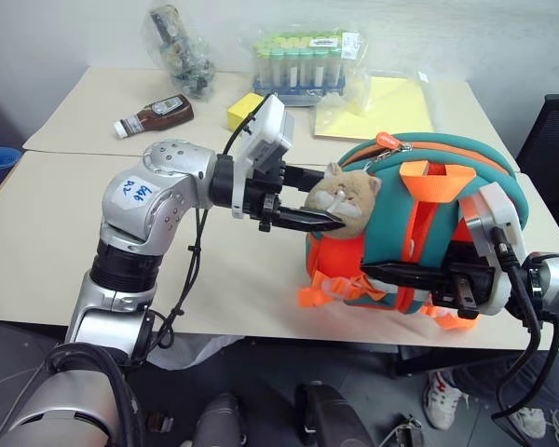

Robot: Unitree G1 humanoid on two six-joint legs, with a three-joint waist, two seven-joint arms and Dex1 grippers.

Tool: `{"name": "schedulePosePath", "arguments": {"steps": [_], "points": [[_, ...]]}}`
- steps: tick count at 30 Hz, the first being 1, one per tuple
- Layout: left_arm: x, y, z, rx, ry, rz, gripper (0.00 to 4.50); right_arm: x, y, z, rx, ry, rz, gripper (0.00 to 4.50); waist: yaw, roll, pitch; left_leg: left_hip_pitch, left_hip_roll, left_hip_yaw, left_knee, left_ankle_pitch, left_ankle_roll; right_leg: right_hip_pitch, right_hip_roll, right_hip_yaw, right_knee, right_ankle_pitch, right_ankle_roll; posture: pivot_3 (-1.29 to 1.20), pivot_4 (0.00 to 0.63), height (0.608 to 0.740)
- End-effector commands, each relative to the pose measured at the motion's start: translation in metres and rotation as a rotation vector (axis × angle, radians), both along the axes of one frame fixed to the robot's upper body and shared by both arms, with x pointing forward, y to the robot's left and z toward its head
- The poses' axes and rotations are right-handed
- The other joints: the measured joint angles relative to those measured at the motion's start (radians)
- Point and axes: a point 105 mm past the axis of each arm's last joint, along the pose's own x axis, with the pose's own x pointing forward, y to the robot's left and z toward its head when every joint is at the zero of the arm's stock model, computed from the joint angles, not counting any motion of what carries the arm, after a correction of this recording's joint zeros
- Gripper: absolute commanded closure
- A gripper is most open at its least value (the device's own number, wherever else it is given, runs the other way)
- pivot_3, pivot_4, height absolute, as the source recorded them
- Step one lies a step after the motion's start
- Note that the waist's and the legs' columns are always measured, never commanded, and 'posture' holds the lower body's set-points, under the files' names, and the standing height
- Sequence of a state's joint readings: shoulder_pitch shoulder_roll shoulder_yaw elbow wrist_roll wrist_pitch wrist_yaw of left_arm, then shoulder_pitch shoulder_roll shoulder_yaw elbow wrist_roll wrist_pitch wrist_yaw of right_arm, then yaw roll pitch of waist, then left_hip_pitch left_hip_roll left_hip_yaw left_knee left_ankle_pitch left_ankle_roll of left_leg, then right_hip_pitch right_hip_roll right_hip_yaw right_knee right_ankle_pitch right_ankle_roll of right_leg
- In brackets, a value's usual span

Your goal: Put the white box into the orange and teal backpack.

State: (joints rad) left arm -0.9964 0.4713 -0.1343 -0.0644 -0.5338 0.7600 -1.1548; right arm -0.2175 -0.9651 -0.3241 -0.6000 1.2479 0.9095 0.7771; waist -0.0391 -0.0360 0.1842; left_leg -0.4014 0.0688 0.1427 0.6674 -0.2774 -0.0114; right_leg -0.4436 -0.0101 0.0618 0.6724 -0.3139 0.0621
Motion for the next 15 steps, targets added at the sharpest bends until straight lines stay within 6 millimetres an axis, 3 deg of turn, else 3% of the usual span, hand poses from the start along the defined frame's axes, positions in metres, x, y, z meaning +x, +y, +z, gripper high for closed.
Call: {"name": "schedulePosePath", "arguments": {"steps": [1,5,7,10,12,15], "points": [[-0.002,0.009,0.015,-0.036,-0.017,-0.015,2.77,-0.005,0.001,0.009,0.013,-0.06,0.0,4.5,-0.001,0.0,0.0,0.0,0.0,0.0,0.0,0.0,0.0,0.0,0.0,0.0,0.0,0.0,0.0,0.0,0.15,0.74],[0.001,0.021,0.027,-0.042,-0.029,-0.01,3.31,-0.004,-0.003,0.005,0.01,-0.054,-0.022,4.5,-0.001,0.0,0.0,0.0,0.0,0.0,0.0,0.0,0.0,0.0,0.0,0.0,0.0,0.0,0.0,0.0,0.15,0.74],[0.012,0.036,0.037,-0.025,-0.057,0.046,3.61,-0.005,-0.006,0.002,0.011,-0.048,-0.042,4.5,-0.002,0.0,0.0,0.0,0.0,0.0,0.0,0.0,0.0,0.0,0.0,0.0,0.0,0.0,0.0,0.0,0.15,0.74],[0.026,0.06,0.045,0.006,-0.063,0.098,3.61,-0.006,-0.011,-0.001,0.014,-0.04,-0.065,4.5,-0.008,0.0,0.0,0.0,0.0,0.0,0.0,0.0,0.0,0.0,0.001,0.0,0.0,0.0,0.0,0.0,0.15,0.74],[0.034,0.077,0.04,0.069,-0.071,0.126,3.61,-0.007,-0.014,-0.003,0.017,-0.036,-0.084,4.5,-0.013,0.0,0.0,0.001,-0.001,0.001,-0.001,0.0,0.0,0.0,0.001,0.0,0.0,0.0,0.0,0.0,0.15,0.74],[0.044,0.091,0.017,0.214,-0.123,0.151,3.61,-0.008,-0.017,-0.005,0.024,-0.033,-0.1,4.5,-0.014,0.0,0.0,0.001,-0.001,0.001,-0.001,0.0,0.0,0.0,0.001,0.0,0.0,0.0,0.0,0.0,0.15,0.74]]}}
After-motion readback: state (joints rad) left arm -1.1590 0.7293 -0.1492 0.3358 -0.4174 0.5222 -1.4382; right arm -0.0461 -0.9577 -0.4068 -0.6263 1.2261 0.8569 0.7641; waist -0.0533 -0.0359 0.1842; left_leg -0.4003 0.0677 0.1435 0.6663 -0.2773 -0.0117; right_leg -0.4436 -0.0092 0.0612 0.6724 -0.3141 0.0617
